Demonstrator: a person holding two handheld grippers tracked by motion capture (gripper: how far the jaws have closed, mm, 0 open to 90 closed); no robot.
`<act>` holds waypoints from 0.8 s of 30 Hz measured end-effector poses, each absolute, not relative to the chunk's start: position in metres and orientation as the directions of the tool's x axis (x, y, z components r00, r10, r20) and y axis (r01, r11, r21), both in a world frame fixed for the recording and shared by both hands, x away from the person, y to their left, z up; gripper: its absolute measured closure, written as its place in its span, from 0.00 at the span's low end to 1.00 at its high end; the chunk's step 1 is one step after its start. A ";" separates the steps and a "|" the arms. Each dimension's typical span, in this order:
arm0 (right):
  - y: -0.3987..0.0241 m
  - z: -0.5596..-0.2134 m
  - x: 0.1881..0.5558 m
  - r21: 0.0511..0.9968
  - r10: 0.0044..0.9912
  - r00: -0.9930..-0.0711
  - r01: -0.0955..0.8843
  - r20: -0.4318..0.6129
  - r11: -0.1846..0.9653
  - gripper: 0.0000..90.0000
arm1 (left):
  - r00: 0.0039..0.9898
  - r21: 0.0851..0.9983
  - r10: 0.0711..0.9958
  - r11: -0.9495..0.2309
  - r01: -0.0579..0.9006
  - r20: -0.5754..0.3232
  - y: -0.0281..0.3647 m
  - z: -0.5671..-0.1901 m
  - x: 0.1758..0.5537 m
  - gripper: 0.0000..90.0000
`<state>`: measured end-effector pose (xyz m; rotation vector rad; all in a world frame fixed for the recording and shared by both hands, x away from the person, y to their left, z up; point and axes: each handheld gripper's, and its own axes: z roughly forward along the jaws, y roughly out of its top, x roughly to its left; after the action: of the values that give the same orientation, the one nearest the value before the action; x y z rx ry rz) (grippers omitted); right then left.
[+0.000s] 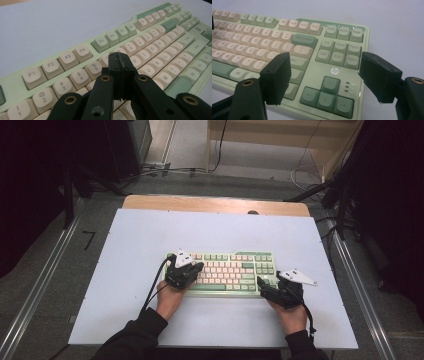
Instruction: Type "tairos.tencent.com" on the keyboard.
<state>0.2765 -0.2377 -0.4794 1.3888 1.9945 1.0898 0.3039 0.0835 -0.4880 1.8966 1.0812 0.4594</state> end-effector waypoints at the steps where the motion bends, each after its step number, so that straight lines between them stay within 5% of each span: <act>1: -0.238 -0.479 0.276 0.818 0.925 -0.375 0.549 0.058 0.171 0.27 | 0.553 0.833 0.827 -0.234 0.502 -0.100 0.083 -0.488 0.304 1.00; 24: -0.239 -0.479 0.276 0.817 0.925 -0.374 0.551 0.058 0.172 0.26 | 0.515 0.789 0.850 -0.240 0.565 -0.110 0.079 -0.494 0.313 1.00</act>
<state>0.2758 -0.2388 -0.4794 1.3900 1.9965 1.0869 0.3126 0.0789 -0.4935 1.9345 1.1601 0.4385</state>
